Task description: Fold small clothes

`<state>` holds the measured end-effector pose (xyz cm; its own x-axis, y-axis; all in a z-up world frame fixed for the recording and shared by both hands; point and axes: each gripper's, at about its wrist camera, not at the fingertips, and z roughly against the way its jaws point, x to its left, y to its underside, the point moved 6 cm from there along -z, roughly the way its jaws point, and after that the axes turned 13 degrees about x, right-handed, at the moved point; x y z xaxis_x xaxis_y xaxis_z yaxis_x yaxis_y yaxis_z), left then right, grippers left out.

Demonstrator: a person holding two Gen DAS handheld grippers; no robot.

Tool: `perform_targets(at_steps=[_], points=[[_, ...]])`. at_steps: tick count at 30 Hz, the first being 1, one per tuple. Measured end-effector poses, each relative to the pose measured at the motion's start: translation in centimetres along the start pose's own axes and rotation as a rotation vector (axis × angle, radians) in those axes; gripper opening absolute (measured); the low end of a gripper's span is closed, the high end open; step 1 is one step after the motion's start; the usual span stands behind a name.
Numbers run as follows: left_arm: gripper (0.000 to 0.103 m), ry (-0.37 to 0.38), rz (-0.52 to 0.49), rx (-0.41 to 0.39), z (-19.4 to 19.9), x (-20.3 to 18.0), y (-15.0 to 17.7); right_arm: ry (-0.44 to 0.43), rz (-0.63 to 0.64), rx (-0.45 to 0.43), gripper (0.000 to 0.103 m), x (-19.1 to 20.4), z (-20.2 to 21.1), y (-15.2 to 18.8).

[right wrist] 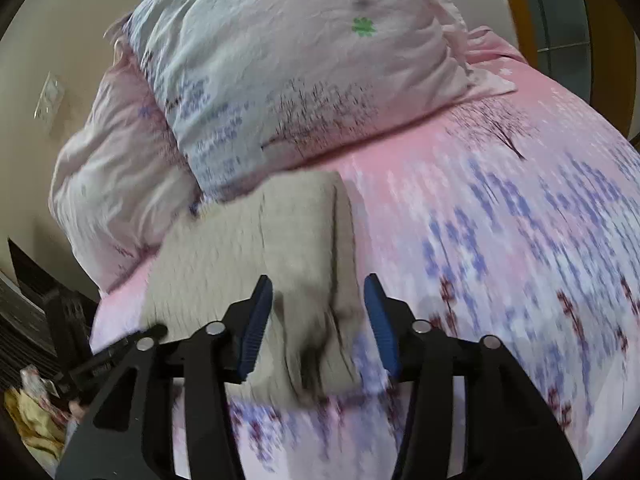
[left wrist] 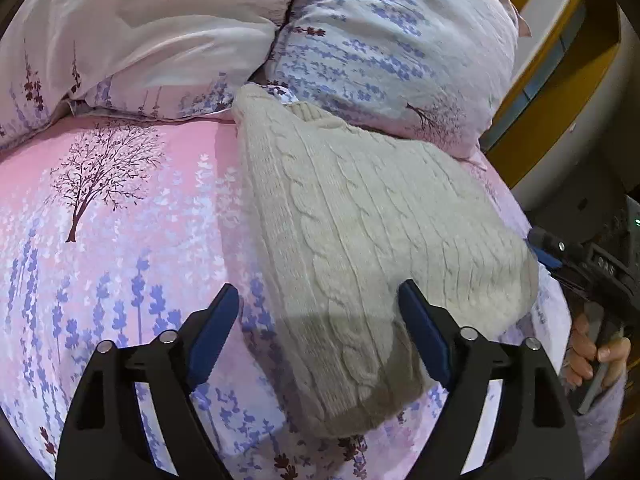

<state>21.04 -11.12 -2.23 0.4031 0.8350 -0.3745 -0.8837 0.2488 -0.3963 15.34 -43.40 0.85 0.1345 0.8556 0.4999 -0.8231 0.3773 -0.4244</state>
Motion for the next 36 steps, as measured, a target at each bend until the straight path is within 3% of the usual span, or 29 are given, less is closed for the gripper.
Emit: perform_targets(at_steps=[4, 8, 10, 11, 12, 13, 16, 18, 19, 22, 23, 24, 26, 28, 32, 36], points=[[0.084, 0.085, 0.098, -0.006, 0.5, 1.7, -2.1, -0.082, -0.067, 0.030, 0.052, -0.3, -1.8, -3.6], [0.084, 0.077, 0.155, -0.007, -0.1, 3.1, -4.5, -0.065, -0.081, 0.110, 0.052, -0.1, -5.2, -5.3], [0.083, 0.065, 0.163, -0.002, -0.7, 3.5, -5.4, -0.054, -0.071, 0.141, 0.037, 0.1, -6.7, -5.5], [0.081, 0.071, 0.166, 0.001, -1.0, 3.6, -5.6, -0.082, -0.058, 0.148, 0.017, 0.5, -7.2, -5.6], [0.071, 0.086, 0.169, 0.004, -1.3, 3.5, -5.9, -0.088, -0.042, 0.133, 0.010, 0.8, -7.2, -5.8], [0.056, 0.118, 0.165, 0.009, -1.6, 3.3, -6.1, -0.072, -0.018, 0.106, 0.009, 1.2, -6.8, -6.0], [0.042, 0.126, 0.133, -0.025, -1.7, 2.4, -6.6, -0.011, 0.002, 0.003, 0.007, 1.4, -5.0, -7.3], [0.041, 0.100, 0.097, -0.044, -2.0, 1.6, -7.0, 0.032, -0.020, -0.002, 0.007, 0.8, -5.3, -8.0], [0.041, 0.091, 0.100, -0.045, -2.3, 1.5, -7.2, 0.074, -0.017, 0.038, 0.007, 0.3, -6.6, -8.2], [0.050, 0.120, 0.137, -0.031, -2.5, 2.1, -7.2, 0.079, -0.025, 0.104, 0.012, 0.0, -8.2, -7.6], [0.052, 0.124, 0.142, -0.023, -2.5, 2.3, -7.0, 0.045, -0.031, 0.097, 0.023, 0.2, -7.4, -7.5], [0.058, 0.133, 0.150, -0.014, -2.4, 2.5, -6.8, 0.005, -0.052, 0.097, 0.043, 0.1, -6.5, -7.2], [0.073, 0.162, 0.181, 0.005, -2.1, 3.3, -5.9, -0.077, -0.078, 0.108, 0.070, -0.1, -5.0, -6.4], [0.080, 0.188, 0.204, 0.024, -2.0, 3.8, -5.1, -0.112, -0.083, 0.124, 0.071, -0.4, -4.0, -5.4], [0.081, 0.200, 0.208, 0.032, -2.1, 3.5, -4.2, -0.141, -0.130, 0.219, 0.072, -1.2, -5.0, -3.2], [0.081, 0.231, 0.194, 0.039, -2.8, 1.7, -3.6, -0.174, -0.125, 0.234, 0.071, -0.7, -5.7, -1.8]])
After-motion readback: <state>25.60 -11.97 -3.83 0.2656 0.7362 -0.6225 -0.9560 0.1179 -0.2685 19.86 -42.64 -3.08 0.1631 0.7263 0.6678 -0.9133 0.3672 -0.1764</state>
